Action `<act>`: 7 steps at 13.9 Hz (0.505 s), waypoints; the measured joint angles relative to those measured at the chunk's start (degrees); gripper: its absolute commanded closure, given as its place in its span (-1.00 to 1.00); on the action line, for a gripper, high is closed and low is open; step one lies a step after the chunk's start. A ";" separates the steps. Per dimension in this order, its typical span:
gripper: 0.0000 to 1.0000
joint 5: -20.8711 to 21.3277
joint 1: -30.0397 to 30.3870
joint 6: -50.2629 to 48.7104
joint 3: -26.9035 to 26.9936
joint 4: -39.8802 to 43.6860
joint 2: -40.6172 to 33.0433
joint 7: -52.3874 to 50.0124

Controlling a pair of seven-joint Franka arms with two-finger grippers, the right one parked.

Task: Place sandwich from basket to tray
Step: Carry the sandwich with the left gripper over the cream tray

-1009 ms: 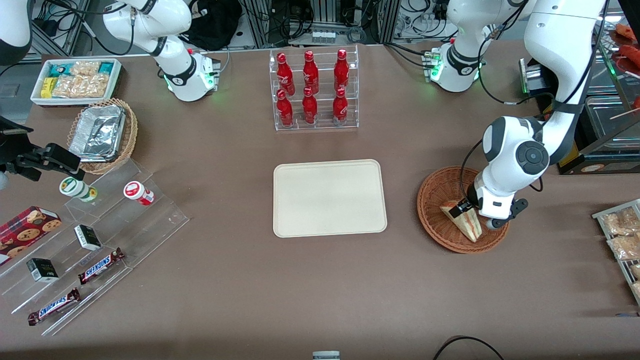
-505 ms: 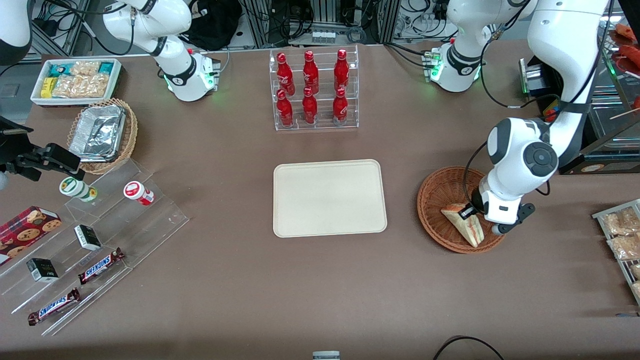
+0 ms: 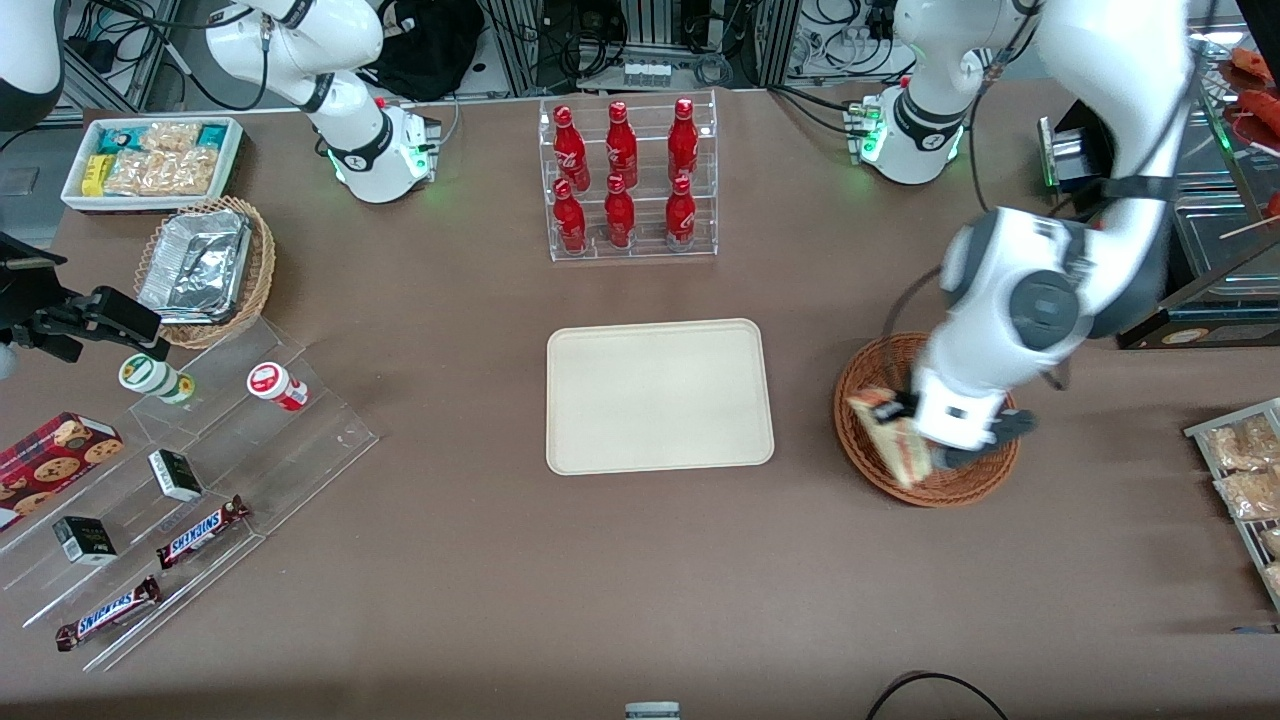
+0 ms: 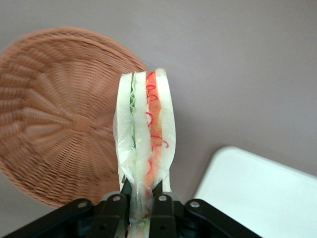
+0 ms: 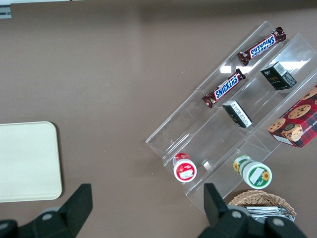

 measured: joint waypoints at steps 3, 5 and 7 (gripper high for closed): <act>0.80 0.46 -7.38 0.05 -0.16 0.35 1.07 -1.18; 0.78 0.49 -11.29 0.09 -0.16 2.37 3.06 -2.84; 0.77 0.72 -14.81 0.09 -0.17 4.99 5.66 -5.63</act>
